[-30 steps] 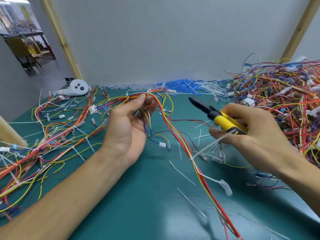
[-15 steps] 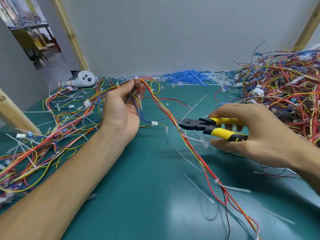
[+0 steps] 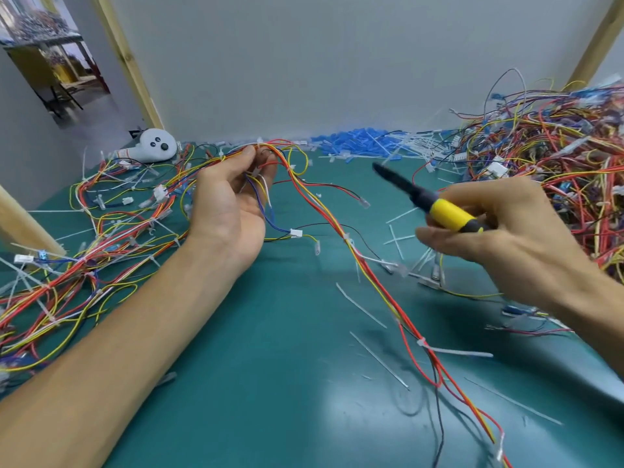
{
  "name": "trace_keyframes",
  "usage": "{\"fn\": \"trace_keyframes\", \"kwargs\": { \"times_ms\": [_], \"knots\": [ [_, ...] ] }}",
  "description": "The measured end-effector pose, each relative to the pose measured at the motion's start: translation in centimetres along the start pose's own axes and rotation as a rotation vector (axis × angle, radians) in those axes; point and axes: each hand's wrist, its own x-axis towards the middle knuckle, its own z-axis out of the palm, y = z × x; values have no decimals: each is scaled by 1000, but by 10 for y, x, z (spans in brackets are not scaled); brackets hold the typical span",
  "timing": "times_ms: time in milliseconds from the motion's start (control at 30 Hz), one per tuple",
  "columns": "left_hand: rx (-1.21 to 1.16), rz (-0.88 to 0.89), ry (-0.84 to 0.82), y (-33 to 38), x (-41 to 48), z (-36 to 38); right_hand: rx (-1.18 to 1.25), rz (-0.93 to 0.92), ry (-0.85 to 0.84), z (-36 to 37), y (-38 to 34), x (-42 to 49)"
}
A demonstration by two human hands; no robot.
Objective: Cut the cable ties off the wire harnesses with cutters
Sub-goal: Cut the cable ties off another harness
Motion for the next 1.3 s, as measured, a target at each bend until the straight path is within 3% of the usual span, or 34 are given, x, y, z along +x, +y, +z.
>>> {"fn": "trace_keyframes", "kwargs": {
  "times_ms": [267, 333, 400, 467, 533, 600, 667, 733, 867, 1000, 1167, 1300],
  "knots": [
    [57, -14, -25, 3, 9, -7, -109, 44, -61, 2, 5, 3],
    [385, -83, -89, 1, 9, -7, -143, 71, -83, 6, 8, 3],
    [921, -60, -115, -5, 6, -9, -168, 113, -77, 9, 11, 4],
    [1482, 228, -149, -12, -3, -10, -199, 159, -53, 10, 13, 5],
    [1686, 656, -339, -14, -19, -6, -215, 205, -17, 10, 15, 7],
    [1612, 788, -775, -16, -35, -5, -182, 247, 28, 8, 17, 9],
    [1572, 651, -1203, -26, -50, -6, -97, 282, 65, 5, 18, 11],
    [1560, 498, -1377, -37, -57, -9, -19, 289, 88, 2, 17, 12],
    [1584, 359, -1401, -37, -49, -11, 54, 271, 116, -1, 14, 11],
    [1632, 456, -1379, -33, -38, -11, 59, 173, 25, -3, 11, 10],
    [1274, 300, -1097, -19, -25, -8, -112, -11, 4, -5, 14, 6],
    [1091, 251, -978, -14, -15, -6, -157, -58, -2, -7, 16, 7]
  ]
}}
